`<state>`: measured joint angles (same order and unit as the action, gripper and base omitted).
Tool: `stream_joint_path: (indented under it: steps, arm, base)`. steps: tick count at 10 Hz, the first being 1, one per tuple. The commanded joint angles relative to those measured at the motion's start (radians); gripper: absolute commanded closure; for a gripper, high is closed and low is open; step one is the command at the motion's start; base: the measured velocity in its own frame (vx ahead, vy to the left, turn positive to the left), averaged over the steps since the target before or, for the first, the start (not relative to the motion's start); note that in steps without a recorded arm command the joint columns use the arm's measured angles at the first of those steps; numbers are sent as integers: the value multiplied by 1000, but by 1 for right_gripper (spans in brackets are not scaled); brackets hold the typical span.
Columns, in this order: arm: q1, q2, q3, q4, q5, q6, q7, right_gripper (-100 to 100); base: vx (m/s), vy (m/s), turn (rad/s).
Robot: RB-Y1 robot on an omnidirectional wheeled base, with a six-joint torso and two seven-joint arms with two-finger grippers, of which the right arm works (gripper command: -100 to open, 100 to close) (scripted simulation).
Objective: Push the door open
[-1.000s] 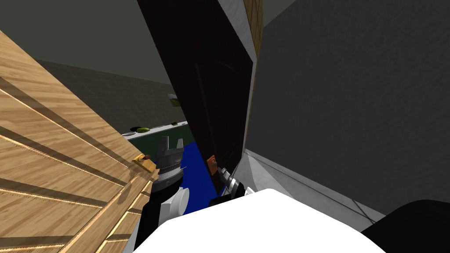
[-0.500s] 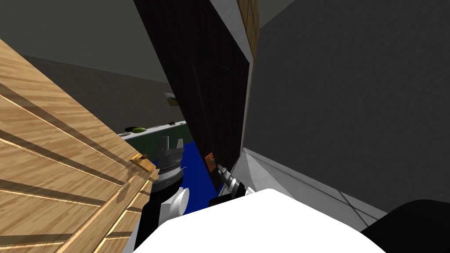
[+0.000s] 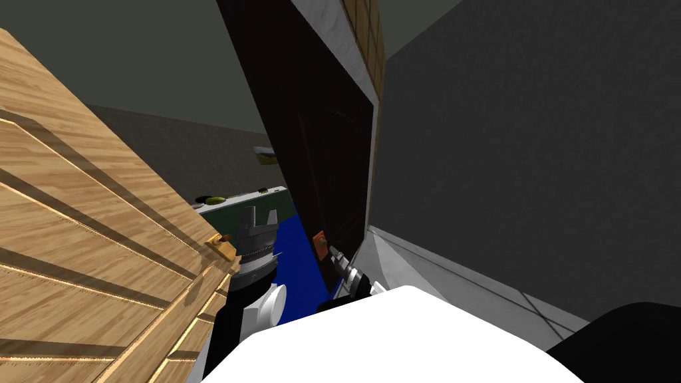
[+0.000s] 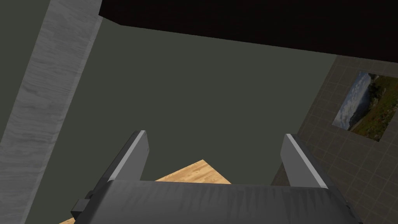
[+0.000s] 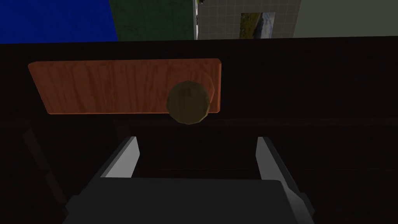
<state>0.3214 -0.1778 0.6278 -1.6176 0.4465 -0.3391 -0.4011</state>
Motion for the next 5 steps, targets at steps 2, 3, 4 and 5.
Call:
stream_joint_path:
  steps: [2, 3, 4, 5]
  arm:
    - [-15, 14, -6, 15, -5, 6, 6, -100]
    - [-23, 20, -9, 23, -7, 8, 8, -100]
    - [-30, 27, -12, 30, -10, 10, 10, -100]
    - [-26, 22, -10, 23, -8, 10, 8, -100]
  base:
    - [151, 138, 29]
    - [168, 113, 19]
    - [173, 104, 43]
    - [58, 45, 17]
